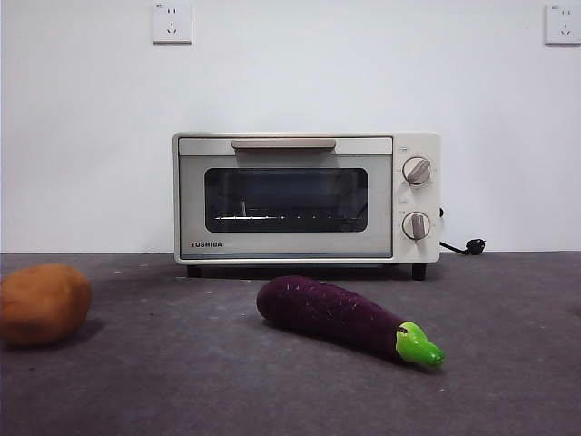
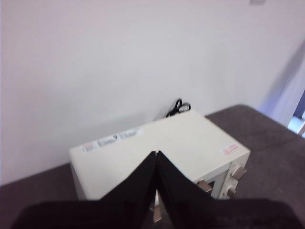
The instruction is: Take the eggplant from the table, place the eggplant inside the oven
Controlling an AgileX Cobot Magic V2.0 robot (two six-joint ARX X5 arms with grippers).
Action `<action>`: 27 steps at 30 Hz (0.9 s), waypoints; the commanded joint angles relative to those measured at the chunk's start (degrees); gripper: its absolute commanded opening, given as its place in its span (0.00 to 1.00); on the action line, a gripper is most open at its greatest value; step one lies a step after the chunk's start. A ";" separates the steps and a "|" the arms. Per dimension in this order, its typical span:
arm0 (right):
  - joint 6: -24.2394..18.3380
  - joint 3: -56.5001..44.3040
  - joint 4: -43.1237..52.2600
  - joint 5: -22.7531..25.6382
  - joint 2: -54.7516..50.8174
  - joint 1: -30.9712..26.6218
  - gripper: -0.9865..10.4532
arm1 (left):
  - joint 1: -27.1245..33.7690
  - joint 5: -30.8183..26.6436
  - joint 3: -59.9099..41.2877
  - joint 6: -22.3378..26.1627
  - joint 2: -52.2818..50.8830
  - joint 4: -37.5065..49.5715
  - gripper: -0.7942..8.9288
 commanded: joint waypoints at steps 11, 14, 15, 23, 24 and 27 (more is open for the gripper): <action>0.61 0.28 -0.46 -0.15 -0.13 0.42 0.61 | -0.98 2.69 0.17 2.29 13.14 4.04 0.08; 0.44 0.28 -1.31 -0.15 -0.02 0.42 0.61 | -1.31 2.67 0.17 2.56 15.39 4.42 0.08; 0.11 0.28 -1.46 -0.15 0.20 0.42 0.61 | -1.49 2.67 0.17 2.56 16.13 4.61 0.08; -0.24 0.28 -2.75 -0.15 1.40 0.42 0.61 | -3.63 2.62 0.17 4.31 20.85 6.14 0.08; -0.26 0.28 -3.04 -0.15 1.46 0.42 0.61 | -3.93 2.62 0.17 4.98 21.51 6.56 0.08; -0.26 0.28 -3.43 -0.17 1.75 0.42 0.61 | -4.76 2.56 0.17 6.99 23.37 6.91 0.08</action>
